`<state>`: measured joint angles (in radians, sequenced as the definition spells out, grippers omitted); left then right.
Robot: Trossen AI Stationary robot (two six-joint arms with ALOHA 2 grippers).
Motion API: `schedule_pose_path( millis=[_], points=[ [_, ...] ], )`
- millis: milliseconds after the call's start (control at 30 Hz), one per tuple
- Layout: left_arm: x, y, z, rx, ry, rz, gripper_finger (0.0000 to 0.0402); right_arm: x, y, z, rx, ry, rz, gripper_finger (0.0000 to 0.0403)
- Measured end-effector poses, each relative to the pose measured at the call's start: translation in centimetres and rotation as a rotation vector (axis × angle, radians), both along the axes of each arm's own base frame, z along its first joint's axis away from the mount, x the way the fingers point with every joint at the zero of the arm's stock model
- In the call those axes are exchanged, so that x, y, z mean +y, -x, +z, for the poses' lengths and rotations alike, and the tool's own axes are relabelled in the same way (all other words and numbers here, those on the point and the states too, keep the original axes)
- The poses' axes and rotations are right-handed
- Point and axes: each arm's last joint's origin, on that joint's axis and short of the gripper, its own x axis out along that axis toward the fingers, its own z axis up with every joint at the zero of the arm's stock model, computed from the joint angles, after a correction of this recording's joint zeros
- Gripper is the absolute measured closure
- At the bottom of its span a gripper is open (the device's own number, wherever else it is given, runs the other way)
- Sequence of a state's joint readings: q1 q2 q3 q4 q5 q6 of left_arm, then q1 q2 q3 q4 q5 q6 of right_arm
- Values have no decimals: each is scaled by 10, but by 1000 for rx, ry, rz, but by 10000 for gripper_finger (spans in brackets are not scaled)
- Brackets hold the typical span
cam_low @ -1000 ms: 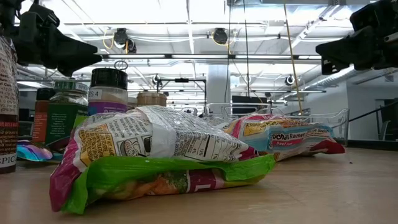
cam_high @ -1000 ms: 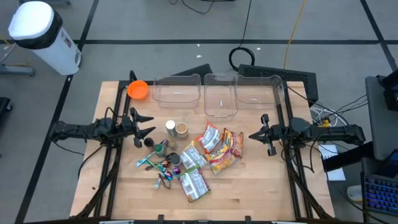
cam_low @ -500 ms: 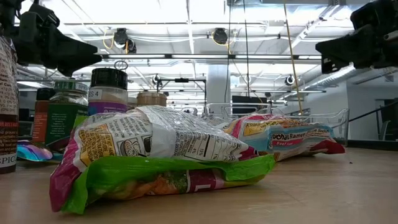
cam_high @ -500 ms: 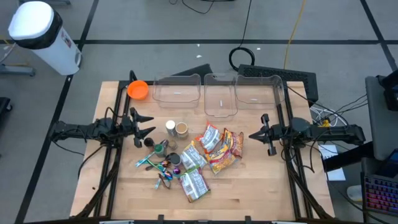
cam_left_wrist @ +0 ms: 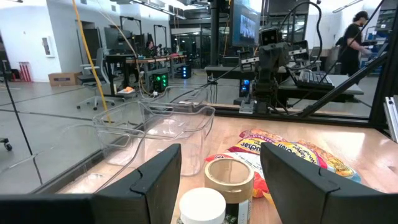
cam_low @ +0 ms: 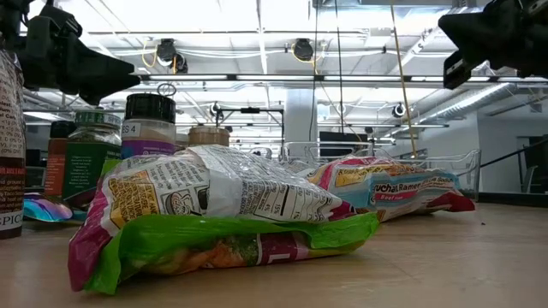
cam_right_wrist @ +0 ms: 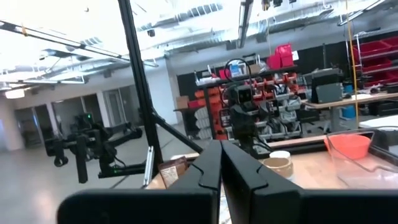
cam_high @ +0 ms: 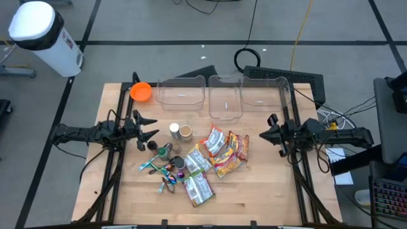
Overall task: Pick & Place Food Item
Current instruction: Put the red noodle pack into the right transparent bin
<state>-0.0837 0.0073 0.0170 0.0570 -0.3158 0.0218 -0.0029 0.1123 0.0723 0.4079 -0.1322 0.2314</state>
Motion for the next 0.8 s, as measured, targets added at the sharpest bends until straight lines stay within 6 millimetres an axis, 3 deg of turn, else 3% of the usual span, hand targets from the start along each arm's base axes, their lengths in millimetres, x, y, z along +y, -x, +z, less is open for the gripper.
schedule_pose_path(
  millis=[300, 400, 633, 800],
  points=[
    [0, 0, 0, 0, 0, 0, 174, -1, 0, 1, -12, 37, -59, 401],
    [0, 0, 0, 0, 0, 0, 174, -1, -1, 1, -16, 57, -68, 379],
    [0, 0, 0, 0, 0, 0, 174, 0, -4, 11, -110, 14, -9, 236],
    [0, 0, 0, 0, 0, 0, 174, -1, -22, 0, 145, -24, -28, 139]
  ],
)
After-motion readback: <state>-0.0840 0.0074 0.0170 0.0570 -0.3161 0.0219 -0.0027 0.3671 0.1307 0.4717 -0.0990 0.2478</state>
